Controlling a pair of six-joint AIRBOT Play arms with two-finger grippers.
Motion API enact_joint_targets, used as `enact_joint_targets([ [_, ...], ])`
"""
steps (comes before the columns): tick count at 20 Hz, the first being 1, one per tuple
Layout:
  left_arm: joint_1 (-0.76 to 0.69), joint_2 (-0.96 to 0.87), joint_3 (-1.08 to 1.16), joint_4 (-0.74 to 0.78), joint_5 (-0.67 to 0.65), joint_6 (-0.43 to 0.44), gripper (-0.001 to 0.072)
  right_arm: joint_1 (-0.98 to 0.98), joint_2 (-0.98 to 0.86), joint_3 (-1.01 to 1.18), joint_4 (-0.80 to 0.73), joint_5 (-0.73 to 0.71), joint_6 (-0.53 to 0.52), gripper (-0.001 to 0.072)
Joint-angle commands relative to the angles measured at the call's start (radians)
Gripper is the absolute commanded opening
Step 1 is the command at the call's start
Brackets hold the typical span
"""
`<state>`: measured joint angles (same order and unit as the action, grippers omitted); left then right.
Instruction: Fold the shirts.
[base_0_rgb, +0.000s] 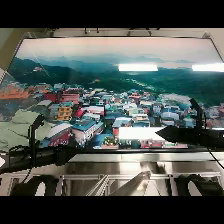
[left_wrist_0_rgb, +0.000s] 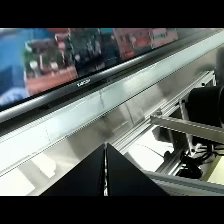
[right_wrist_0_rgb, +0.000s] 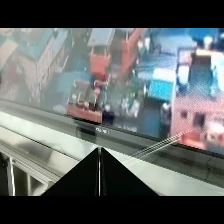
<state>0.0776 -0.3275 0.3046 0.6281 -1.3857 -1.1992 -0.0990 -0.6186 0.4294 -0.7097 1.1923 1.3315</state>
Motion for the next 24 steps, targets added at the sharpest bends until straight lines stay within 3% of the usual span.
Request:
enact_joint_targets([
  [1,0.0,0.001,0.0,0.0,0.0,0.0,0.0019,0.001,0.001,0.0,0.0,0.001,0.0,0.0021],
  [8,0.0,0.001,0.0,0.0,0.0,0.0,0.0019,0.001,0.001,0.0,0.0,0.0,0.0,0.0021],
  [13,0.0,0.001,0.0,0.0,0.119,0.002,0.0019,0.001,0.001,0.0,0.0,0.0,0.0,0.0021],
  [21,0.0,0.001,0.006,-0.027,0.093,0.001,0.0019,0.001,0.001,0.0,0.023,-0.063,0.001,0.0021],
  [23,0.004,0.0,0.066,0.044,0.097,-0.027,0.0022,0.001,0.001,0.0,0.087,-0.069,-0.001,0.0021],
  [24,0.02,0.0,0.128,0.142,0.114,-0.071,0.0212,0.001,0.001,0.0,0.113,-0.088,-0.001,0.0021],
])
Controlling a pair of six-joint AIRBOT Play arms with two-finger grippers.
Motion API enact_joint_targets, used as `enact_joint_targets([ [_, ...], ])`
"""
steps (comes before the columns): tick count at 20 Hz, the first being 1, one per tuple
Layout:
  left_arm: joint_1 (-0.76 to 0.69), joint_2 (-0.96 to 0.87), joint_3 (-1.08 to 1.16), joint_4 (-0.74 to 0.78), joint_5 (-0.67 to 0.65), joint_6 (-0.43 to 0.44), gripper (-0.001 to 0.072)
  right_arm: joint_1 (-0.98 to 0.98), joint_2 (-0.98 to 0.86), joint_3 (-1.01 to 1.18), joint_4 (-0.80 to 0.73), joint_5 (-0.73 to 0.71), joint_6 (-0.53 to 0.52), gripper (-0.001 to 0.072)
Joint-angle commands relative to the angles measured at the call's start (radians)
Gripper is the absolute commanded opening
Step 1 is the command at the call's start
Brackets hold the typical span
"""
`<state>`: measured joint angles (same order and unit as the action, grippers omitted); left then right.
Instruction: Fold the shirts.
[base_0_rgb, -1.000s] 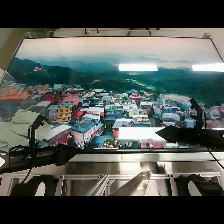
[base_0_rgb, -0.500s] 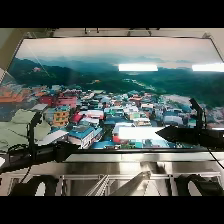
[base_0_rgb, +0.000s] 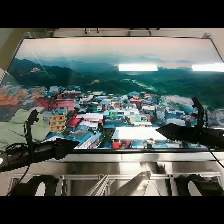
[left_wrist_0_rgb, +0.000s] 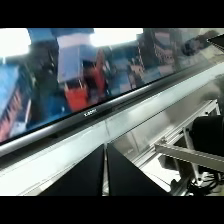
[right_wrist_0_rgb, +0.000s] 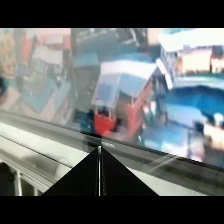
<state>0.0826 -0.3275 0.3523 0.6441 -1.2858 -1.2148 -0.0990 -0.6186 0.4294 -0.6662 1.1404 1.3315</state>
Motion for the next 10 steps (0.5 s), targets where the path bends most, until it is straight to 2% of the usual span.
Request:
enact_joint_targets([
  [1,0.044,0.0,0.15,0.231,0.036,-0.095,0.0432,0.001,0.001,0.0,0.093,-0.055,-0.001,0.0021],
  [2,0.086,-0.006,0.233,0.359,0.063,-0.121,0.0718,0.001,0.0,0.0,0.114,-0.079,-0.001,0.0021],
  [4,0.208,-0.069,0.391,0.614,0.081,-0.148,0.0717,0.001,-0.013,0.0,0.15,-0.113,-0.002,0.0021],
  [5,0.276,-0.121,0.452,0.718,0.089,-0.149,0.0717,0.001,-0.021,0.0,0.156,-0.127,-0.034,0.0021],
  [7,0.361,-0.248,0.523,0.837,0.16,-0.204,0.0716,0.001,-0.045,0.001,0.155,-0.134,-0.095,0.0069],
  [9,0.386,-0.423,0.582,0.882,0.169,-0.203,0.0715,0.001,-0.067,0.002,0.155,-0.137,-0.117,0.0473],
  [10,0.388,-0.524,0.614,0.935,0.14,-0.203,0.0715,0.001,-0.076,0.002,0.155,-0.138,-0.121,0.0484],
])
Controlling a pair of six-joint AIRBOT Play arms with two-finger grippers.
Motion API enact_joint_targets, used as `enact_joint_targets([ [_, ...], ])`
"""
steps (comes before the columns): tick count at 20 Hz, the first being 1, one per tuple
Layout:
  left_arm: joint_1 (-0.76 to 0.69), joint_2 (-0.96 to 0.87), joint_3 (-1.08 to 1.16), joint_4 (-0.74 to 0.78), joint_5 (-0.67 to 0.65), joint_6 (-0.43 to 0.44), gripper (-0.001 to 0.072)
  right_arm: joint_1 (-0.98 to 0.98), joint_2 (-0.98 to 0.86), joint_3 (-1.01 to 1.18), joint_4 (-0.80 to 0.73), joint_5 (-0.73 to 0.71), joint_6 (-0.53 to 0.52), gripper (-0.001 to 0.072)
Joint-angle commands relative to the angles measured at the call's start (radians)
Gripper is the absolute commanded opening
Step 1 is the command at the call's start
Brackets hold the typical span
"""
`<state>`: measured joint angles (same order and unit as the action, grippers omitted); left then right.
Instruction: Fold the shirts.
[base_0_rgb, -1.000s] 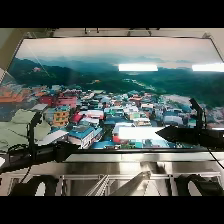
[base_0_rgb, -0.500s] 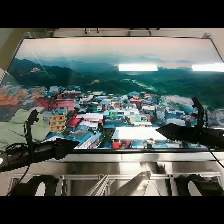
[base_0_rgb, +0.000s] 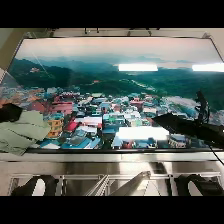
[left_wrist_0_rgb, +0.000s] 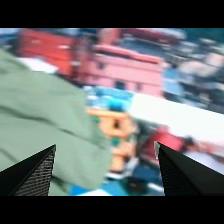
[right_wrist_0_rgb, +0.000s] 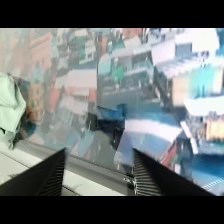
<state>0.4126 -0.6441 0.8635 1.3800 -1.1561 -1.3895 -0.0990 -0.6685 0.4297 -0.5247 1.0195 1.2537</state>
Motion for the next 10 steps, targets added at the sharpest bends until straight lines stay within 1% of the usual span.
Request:
enact_joint_targets([
  [1,0.067,-0.312,0.135,0.264,-0.039,-0.029,0.0716,0.001,-0.032,0.001,0.013,-0.018,-0.043,0.0484],
  [3,0.107,-0.495,0.184,0.327,-0.146,-0.034,0.0715,0.001,-0.039,0.001,0.013,-0.018,-0.043,0.0484],
  [5,0.154,-0.628,0.201,0.317,-0.241,-0.034,0.0714,0.001,-0.042,0.001,0.013,-0.021,-0.043,0.0484],
  [6,0.174,-0.681,0.203,0.321,-0.295,-0.029,0.0699,0.001,-0.042,0.001,0.013,-0.023,-0.043,0.0484],
  [7,0.191,-0.721,0.203,0.32,-0.348,0.002,0.0697,0.001,-0.043,0.001,0.013,-0.03,-0.043,0.0484],
  [8,0.203,-0.745,0.202,0.32,-0.37,0.01,0.0697,0.001,-0.043,0.001,0.013,-0.046,-0.043,0.0484],
  [10,0.21,-0.764,0.202,0.318,-0.362,0.011,0.0696,0.001,-0.043,0.001,0.013,-0.081,-0.043,0.0483],
])
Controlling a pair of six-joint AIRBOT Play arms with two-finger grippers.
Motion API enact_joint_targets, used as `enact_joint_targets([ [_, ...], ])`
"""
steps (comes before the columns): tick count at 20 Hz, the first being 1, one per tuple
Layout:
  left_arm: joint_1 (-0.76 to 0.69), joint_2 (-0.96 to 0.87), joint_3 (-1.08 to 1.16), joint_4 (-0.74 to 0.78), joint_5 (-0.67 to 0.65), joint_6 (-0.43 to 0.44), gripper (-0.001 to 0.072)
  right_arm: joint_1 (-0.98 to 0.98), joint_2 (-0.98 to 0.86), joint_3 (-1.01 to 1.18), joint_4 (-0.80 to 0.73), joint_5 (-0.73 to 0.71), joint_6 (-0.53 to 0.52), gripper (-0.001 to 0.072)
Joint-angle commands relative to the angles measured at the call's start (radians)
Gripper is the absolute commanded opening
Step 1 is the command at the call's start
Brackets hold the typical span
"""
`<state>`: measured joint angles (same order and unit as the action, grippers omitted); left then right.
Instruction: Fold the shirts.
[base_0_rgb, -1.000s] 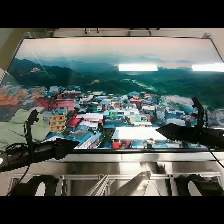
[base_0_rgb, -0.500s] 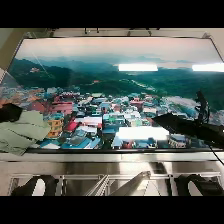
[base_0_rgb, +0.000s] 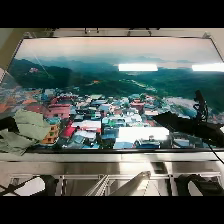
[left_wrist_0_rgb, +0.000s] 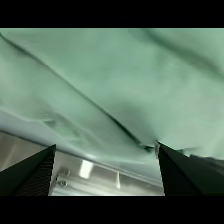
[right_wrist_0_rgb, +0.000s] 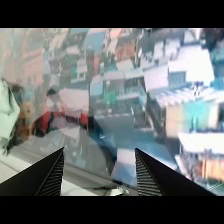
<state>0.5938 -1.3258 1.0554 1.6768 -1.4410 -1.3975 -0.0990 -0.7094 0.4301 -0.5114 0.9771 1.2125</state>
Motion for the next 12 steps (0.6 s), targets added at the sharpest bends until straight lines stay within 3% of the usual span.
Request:
enact_joint_targets([
  [1,0.026,-0.082,0.01,0.016,-0.063,0.019,0.0694,0.001,-0.002,0.001,0.0,-0.051,-0.002,0.0483],
  [2,0.02,-0.082,0.011,0.002,-0.046,0.021,0.0528,0.001,-0.002,0.001,0.0,-0.058,-0.002,0.0482],
  [3,0.011,-0.082,0.011,-0.006,-0.03,0.03,0.01,0.001,-0.002,0.001,0.0,-0.062,-0.002,0.0482],
  [4,-0.003,-0.082,0.011,-0.021,-0.019,0.037,0.0026,0.001,-0.002,0.001,0.0,-0.061,-0.002,0.0481],
  [6,-0.047,-0.08,0.047,-0.171,-0.04,0.092,0.0026,0.001,-0.002,0.001,0.0,-0.061,-0.002,0.048],
  [7,-0.077,-0.071,0.085,-0.324,-0.056,0.13,0.0026,0.001,-0.002,0.001,0.0,-0.061,-0.002,0.0479],
  [8,-0.113,-0.056,0.127,-0.505,-0.077,0.185,0.0026,0.001,-0.002,0.001,0.0,-0.061,-0.002,0.0429],
  [9,-0.162,-0.035,0.175,-0.711,-0.105,0.244,0.0026,0.001,-0.002,0.001,0.0,-0.061,-0.002,0.0277],
  [10,-0.218,-0.013,0.224,-0.897,-0.129,0.291,0.0026,0.001,-0.002,0.001,0.0,-0.065,-0.003,0.022],
  [12,-0.353,0.034,0.32,-1.226,-0.139,0.382,0.0026,0.001,-0.002,0.001,-0.001,-0.089,-0.014,0.0234],
])
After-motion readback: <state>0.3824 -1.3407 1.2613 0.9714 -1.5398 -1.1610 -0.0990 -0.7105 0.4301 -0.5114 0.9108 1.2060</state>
